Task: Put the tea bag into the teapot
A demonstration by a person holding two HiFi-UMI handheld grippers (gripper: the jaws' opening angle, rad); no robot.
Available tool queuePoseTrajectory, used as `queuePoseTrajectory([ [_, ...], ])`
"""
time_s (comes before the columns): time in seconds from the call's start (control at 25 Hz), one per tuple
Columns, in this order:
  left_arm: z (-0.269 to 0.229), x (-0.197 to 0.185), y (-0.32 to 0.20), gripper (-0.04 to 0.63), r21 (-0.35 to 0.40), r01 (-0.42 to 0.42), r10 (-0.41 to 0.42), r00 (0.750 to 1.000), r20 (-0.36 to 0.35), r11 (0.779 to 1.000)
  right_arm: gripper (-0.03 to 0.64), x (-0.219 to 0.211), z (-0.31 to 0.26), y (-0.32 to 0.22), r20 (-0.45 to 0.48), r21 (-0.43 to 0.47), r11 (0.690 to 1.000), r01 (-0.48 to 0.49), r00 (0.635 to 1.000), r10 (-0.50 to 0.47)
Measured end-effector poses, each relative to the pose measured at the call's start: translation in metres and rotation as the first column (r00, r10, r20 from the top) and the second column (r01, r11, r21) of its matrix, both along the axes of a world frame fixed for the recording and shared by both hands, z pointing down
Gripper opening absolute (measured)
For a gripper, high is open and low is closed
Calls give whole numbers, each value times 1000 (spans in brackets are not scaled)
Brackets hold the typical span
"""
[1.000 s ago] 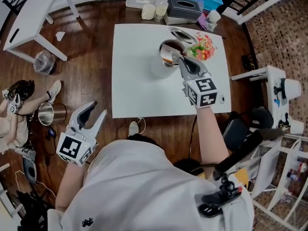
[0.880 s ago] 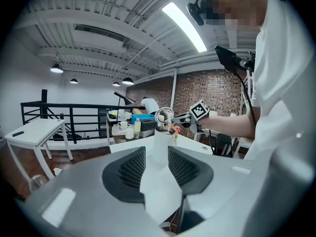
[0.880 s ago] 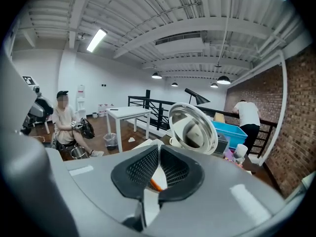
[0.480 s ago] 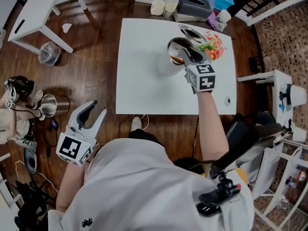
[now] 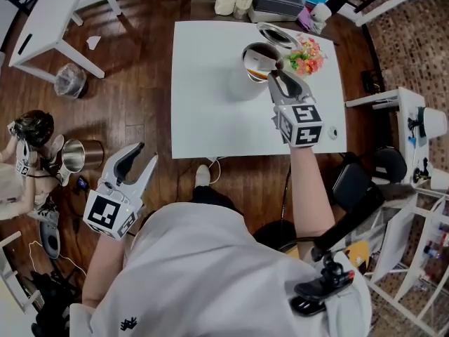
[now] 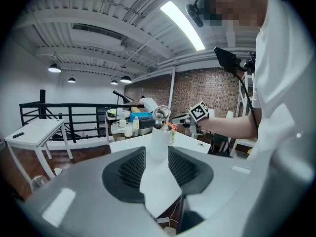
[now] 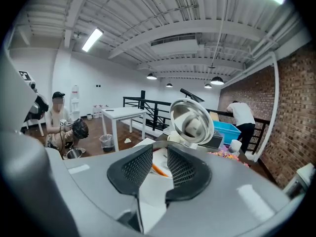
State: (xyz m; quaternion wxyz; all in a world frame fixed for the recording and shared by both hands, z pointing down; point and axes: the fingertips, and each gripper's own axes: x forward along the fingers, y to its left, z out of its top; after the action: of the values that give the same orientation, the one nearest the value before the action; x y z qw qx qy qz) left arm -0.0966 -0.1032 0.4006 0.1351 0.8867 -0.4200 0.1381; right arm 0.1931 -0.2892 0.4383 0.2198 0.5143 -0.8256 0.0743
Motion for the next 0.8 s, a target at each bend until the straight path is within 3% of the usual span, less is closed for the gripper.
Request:
queuePoseTrajectory([
  [0.4,-15,-18,63,118,81,-194,197,980,-31,978,89,-35,-53,166,40,87,990,-111,993,107],
  [0.8,-29,-93,176,118,122,-321,329,943,-49,939,103,-100,-63,399,146,67,950,-306,944,294],
])
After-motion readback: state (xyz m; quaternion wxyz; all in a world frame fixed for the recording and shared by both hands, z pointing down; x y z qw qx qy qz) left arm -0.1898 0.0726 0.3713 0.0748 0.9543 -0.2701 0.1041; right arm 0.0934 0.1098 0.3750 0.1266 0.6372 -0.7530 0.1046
